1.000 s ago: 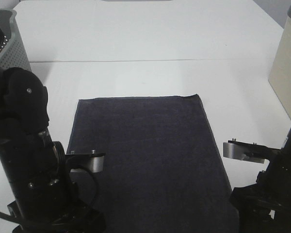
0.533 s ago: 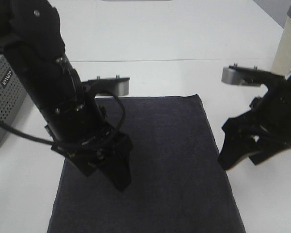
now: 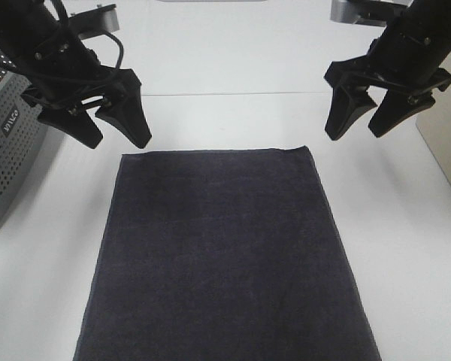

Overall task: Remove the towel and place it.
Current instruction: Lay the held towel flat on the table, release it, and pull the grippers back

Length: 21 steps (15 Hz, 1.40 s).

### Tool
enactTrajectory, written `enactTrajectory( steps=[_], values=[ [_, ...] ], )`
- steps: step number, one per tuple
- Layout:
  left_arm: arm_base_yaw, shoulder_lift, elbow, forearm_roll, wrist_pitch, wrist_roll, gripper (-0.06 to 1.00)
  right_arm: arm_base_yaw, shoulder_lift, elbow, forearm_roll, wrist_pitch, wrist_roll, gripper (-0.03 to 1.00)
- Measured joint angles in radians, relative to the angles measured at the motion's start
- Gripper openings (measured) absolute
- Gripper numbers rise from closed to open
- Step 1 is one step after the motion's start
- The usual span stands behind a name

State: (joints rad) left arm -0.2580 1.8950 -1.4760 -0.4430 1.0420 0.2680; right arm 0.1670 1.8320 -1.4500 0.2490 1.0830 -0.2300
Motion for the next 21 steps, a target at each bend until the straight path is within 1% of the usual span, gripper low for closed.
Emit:
enactTrajectory(
  steps=[2,3,6,7,9,12,15,17,19,21],
  values=[
    [0.059,0.048,-0.033,0.001,-0.035,0.025,0.77,-0.064,0.082,-0.105,0.017,0.003,0.007,0.69],
    [0.075,0.058,-0.035,0.005,-0.059,0.036,0.77,-0.079,0.100,-0.135,0.015,-0.003,0.014,0.69],
    [0.084,0.058,-0.036,0.005,-0.121,0.039,0.78,-0.081,0.101,-0.147,0.015,-0.025,0.065,0.70],
    [0.084,0.063,-0.036,0.005,-0.139,0.035,0.80,-0.081,0.102,-0.149,0.016,-0.019,0.065,0.73],
    [0.084,0.086,-0.041,0.013,-0.158,0.032,0.91,-0.087,0.128,-0.158,0.016,0.000,0.032,0.80],
    [0.084,0.173,-0.070,0.023,-0.158,0.032,0.94,-0.102,0.256,-0.218,0.047,0.008,-0.015,0.82],
    [0.084,0.294,-0.185,0.025,-0.149,0.028,0.94,-0.105,0.384,-0.312,0.130,0.029,-0.092,0.82],
    [0.084,0.362,-0.262,0.026,-0.123,0.020,0.94,-0.105,0.457,-0.372,0.141,0.029,-0.105,0.82],
    [0.085,0.399,-0.299,0.026,-0.111,0.011,0.94,-0.112,0.499,-0.410,0.142,0.032,-0.110,0.82],
    [0.094,0.433,-0.327,0.014,-0.102,0.006,0.94,-0.142,0.542,-0.458,0.168,0.048,-0.113,0.82]
  ],
)
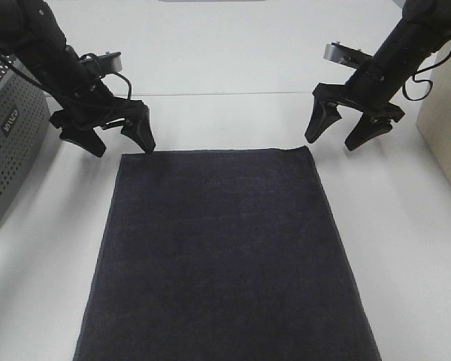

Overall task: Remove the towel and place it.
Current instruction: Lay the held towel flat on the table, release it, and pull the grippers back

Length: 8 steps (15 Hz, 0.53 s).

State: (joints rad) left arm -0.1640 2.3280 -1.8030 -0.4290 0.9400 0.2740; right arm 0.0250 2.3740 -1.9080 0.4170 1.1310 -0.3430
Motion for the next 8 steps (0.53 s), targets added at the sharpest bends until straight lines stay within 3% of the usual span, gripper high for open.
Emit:
enactTrajectory(
  steps=[8],
  values=[
    [0.005,0.064,-0.011,-0.070,-0.001,0.010,0.94,-0.037,0.094,-0.014,0.149,0.027,-0.079,0.82]
  ],
)
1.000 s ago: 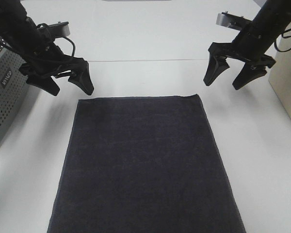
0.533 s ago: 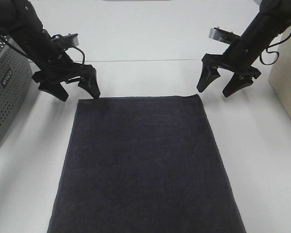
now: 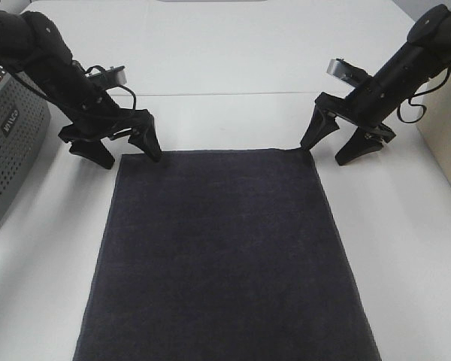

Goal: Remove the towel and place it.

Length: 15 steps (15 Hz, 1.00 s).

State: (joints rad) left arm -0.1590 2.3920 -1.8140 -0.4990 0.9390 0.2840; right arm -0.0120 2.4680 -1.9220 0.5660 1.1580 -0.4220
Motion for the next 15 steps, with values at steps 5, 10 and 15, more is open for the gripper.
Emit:
enactTrajectory(
  steps=[5,10,15],
  values=[
    [0.000,0.000,0.000,-0.004,-0.002,-0.018,0.94,0.001,0.001,0.000,0.001,0.000,0.002,0.82],
    [-0.016,0.007,0.000,-0.112,-0.019,-0.022,0.94,0.084,0.002,0.000,-0.013,-0.051,0.035,0.75],
    [-0.055,0.010,0.000,-0.128,-0.043,-0.025,0.92,0.147,0.002,-0.006,-0.071,-0.105,0.085,0.67]
  ],
)
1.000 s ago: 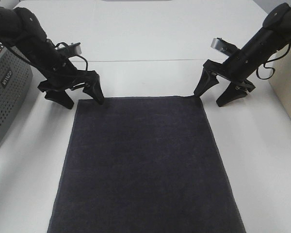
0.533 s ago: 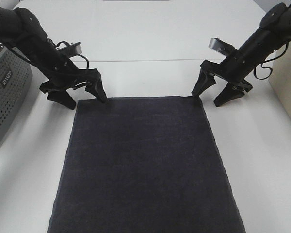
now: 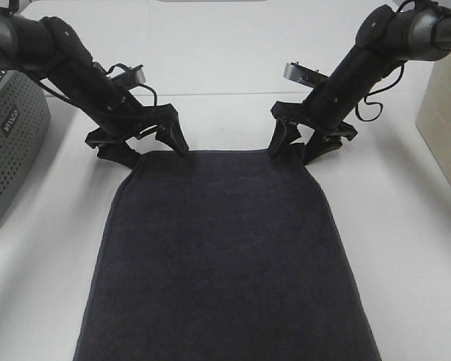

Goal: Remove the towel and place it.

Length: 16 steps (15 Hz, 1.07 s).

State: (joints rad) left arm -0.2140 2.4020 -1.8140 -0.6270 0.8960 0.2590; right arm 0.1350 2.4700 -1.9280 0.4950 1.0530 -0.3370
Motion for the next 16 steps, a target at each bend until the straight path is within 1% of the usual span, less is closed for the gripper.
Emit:
enactTrajectory(
  steps=[3,6,7,8,9,10,11,12,13,15,16],
  values=[
    [-0.001,0.000,0.000,0.013,-0.001,0.001,0.89,0.000,0.000,0.000,-0.058,-0.009,0.027,0.55],
    [-0.003,0.000,0.000,0.025,-0.002,0.003,0.87,0.000,0.000,0.000,-0.081,-0.032,0.040,0.40],
    [-0.003,0.002,0.000,0.030,-0.003,0.003,0.80,0.000,0.002,0.000,-0.085,-0.043,0.043,0.33],
    [-0.003,0.006,0.000,0.031,-0.004,0.003,0.68,-0.001,0.003,0.000,-0.087,-0.053,0.043,0.25],
    [-0.003,0.011,0.000,0.035,-0.005,0.003,0.52,-0.001,0.005,0.000,-0.088,-0.057,0.043,0.16],
    [-0.003,0.014,0.000,0.037,-0.013,0.003,0.33,-0.001,0.007,0.000,-0.089,-0.058,0.043,0.07],
    [-0.003,0.014,0.001,0.037,-0.021,0.006,0.14,-0.001,0.007,0.000,-0.089,-0.058,0.043,0.01],
    [-0.003,0.014,0.001,0.037,-0.035,0.014,0.04,-0.001,0.007,0.000,-0.089,-0.058,0.043,0.01],
    [-0.003,0.014,0.001,0.039,-0.041,0.023,0.02,-0.001,0.008,0.000,-0.089,-0.058,0.043,0.01],
    [-0.003,0.014,0.001,0.044,-0.049,0.047,0.02,-0.001,0.008,0.000,-0.088,-0.060,0.043,0.01],
    [-0.003,0.014,-0.003,0.051,-0.063,0.075,0.02,-0.001,0.008,-0.002,-0.088,-0.077,0.043,0.01]
  ],
)
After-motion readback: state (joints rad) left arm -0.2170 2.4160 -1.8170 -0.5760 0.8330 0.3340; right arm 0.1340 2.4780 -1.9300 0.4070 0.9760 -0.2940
